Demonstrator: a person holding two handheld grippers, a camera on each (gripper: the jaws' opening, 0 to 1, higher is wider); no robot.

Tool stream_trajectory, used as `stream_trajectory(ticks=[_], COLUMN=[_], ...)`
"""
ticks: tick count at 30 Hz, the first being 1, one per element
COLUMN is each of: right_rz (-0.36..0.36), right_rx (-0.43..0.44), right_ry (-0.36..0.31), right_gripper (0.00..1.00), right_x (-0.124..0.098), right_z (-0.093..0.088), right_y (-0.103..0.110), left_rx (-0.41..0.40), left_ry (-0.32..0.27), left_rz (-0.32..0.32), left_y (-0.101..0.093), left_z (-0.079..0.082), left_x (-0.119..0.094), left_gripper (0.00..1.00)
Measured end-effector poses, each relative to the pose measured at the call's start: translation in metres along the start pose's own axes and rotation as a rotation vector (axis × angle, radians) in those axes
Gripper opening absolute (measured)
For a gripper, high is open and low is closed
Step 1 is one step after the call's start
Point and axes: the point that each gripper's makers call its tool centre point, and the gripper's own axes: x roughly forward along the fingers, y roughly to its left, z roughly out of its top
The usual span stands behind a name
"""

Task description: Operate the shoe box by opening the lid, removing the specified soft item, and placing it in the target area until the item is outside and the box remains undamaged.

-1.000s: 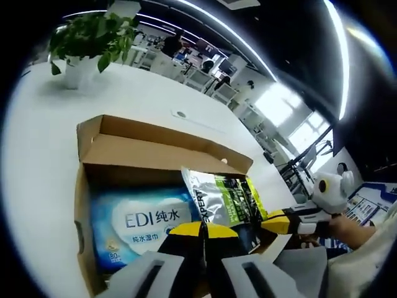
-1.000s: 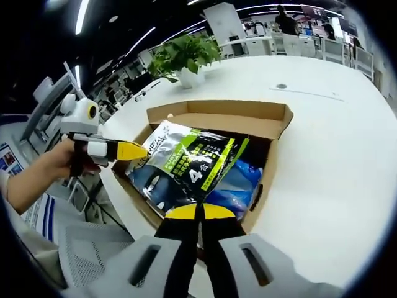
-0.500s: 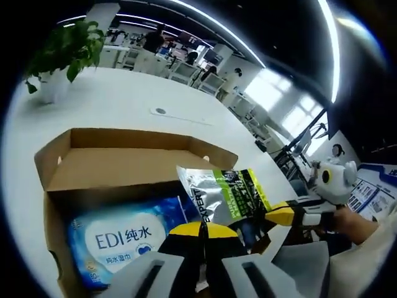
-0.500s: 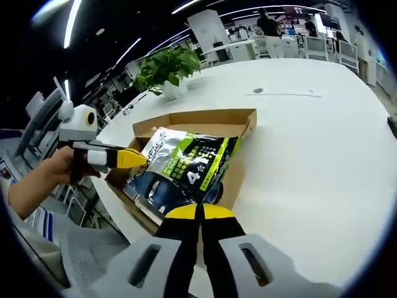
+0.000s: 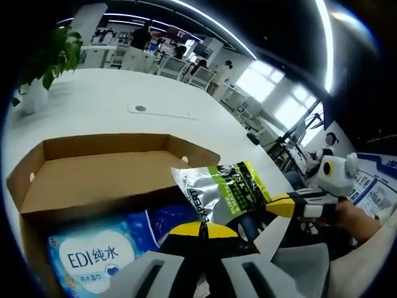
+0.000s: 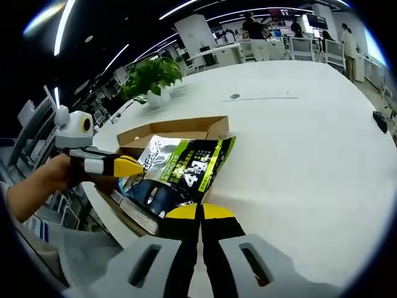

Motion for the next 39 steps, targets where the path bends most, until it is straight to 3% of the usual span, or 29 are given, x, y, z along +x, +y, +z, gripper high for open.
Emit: stream_trajectory(ticks=[21,39], right_rz=[-0.076,-0.122], right_rx=[0.068,0.104], right_ry=[-0.062,-0.095], right_gripper=[0.00,0.00], right_x=[-0.027,-0.039], right_z=[0.015,0.024], right_y=[-0.056,-0.097], left_rx=[0.061,0.107], left_ry=[0.055,0.092], left_rz=[-0.053,-0.059], left_y=[-0.044,-0.071], left_z=[0.003,0.017], left_x=[0.042,0.077], left_gripper=[0.00,0.00])
